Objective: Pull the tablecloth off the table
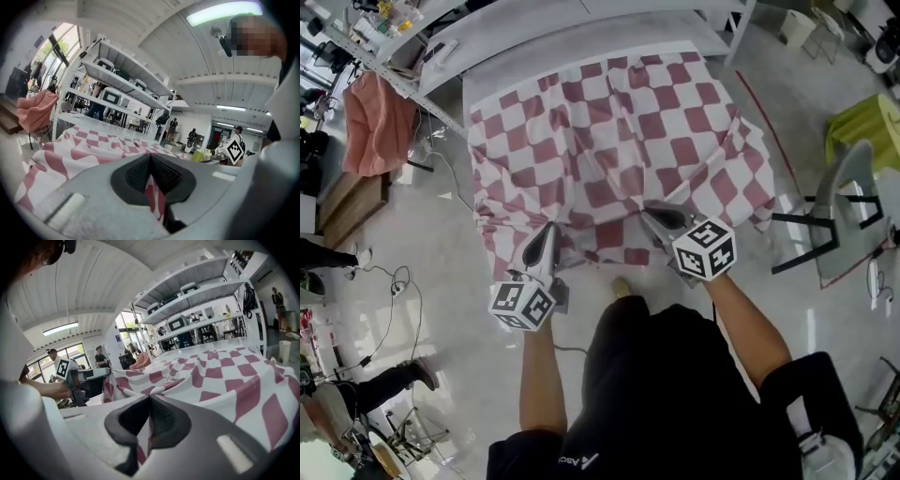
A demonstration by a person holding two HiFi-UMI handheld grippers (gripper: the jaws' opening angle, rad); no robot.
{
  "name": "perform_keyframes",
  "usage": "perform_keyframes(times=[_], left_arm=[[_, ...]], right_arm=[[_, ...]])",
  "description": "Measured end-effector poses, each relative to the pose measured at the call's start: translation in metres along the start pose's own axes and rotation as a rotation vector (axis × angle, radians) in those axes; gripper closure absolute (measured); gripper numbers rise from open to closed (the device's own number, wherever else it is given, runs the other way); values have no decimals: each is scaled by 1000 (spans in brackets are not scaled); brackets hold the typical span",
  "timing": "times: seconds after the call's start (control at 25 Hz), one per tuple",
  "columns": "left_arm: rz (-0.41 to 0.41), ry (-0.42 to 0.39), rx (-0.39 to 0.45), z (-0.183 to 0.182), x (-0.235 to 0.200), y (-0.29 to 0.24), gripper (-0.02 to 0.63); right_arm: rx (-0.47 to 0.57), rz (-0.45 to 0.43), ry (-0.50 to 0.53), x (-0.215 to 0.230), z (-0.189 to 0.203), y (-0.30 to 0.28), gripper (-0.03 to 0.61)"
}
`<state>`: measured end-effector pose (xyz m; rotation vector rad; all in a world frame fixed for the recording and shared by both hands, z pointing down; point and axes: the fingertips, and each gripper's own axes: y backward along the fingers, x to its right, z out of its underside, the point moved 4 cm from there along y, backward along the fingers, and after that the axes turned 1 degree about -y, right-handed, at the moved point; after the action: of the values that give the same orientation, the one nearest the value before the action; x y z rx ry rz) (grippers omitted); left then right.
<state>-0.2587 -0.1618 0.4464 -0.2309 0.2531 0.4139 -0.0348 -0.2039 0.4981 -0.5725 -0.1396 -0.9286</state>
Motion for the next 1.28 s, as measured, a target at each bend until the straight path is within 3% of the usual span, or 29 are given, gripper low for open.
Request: perform_keyframes(times=[0.28, 0.52, 0.96, 1.28], left_arm=[[-98, -30, 190, -43, 37, 36, 604], [-152, -33, 316, -64, 87, 86, 604], [-81, -35, 439, -90, 163, 147, 604], [9, -54, 498, -116, 211, 217, 603]], right_arm=[[153, -65, 25, -11, -33, 60, 575], [242, -105, 90, -47, -39, 114, 575], [387, -111, 142, -104, -59, 197, 575], [482, -61, 138, -170, -64, 264, 575]])
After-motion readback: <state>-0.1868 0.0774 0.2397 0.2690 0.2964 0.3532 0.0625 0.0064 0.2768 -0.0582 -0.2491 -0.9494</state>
